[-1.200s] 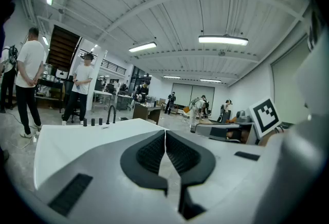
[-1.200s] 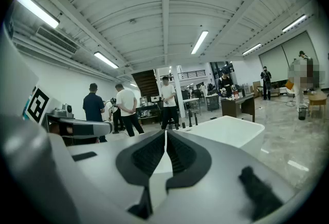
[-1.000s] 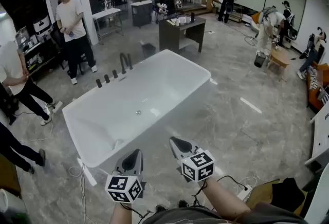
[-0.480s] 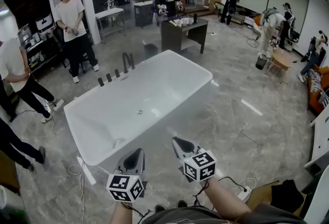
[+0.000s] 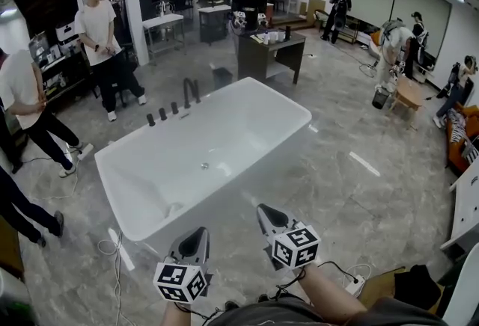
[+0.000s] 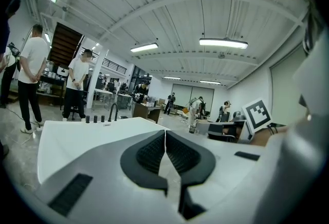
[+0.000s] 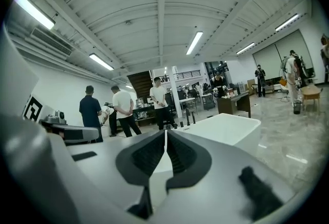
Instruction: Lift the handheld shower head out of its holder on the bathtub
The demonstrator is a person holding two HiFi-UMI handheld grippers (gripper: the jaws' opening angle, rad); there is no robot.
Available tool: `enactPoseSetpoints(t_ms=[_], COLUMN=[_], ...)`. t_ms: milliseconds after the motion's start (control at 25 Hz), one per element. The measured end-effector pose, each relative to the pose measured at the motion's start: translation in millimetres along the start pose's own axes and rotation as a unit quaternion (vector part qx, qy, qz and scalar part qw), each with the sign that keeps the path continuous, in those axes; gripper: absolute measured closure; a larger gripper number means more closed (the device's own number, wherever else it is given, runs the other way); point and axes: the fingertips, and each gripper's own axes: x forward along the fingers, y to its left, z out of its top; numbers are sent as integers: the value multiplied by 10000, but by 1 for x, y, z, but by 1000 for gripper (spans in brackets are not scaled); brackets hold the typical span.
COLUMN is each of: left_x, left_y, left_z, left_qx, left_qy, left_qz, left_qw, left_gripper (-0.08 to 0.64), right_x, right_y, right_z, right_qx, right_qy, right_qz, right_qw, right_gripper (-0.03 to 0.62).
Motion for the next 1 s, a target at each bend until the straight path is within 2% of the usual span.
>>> enactPoseSetpoints(t_ms=[200,400,720,880,1000], left_x=[-18,-18,32,73,109], left_y=[21,40,62,81,93], left_z=[-13,-21,-7,-5,-5], left_qx=[-171,-297,-265,-412,-383], left_qy=[-109,-82,-90,-9,115], left_qz=[10,119,380,599,672], left_qw=[9998,9995,9989,9974,9969], left_gripper=[543,543,543,543,543], right_x=[0,17,81,120,150], right_y=[7,6,-19,-54,-86], right_z=[-19,-22,-8,-1,1], right_qx=[-93,-9,7,139,261], right_qy=[143,177,128,198,253], right_qz=[-98,-99,266,376,401], right_qw=[9998,9998,9996,9990,9985], right_gripper=[561,561,561,561,561])
